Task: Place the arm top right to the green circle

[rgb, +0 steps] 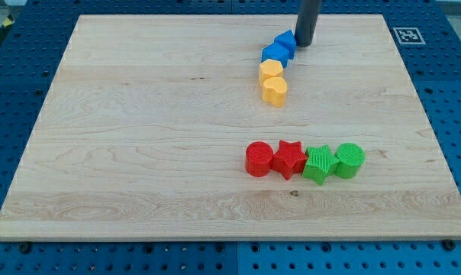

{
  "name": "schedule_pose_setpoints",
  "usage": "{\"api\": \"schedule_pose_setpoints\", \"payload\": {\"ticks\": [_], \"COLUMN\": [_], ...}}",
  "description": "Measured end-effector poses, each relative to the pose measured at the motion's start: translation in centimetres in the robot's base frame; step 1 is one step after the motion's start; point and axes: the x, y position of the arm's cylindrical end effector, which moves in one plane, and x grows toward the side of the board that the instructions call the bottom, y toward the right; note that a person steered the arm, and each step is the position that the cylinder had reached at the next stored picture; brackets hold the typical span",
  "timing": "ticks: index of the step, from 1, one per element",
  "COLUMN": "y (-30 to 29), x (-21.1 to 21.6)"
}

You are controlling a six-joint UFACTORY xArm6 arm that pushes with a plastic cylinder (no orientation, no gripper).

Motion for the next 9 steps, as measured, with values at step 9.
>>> {"api": "schedule_pose_setpoints", "payload": {"ticks": [9], "y": [7.9], "x": [13.6]}}
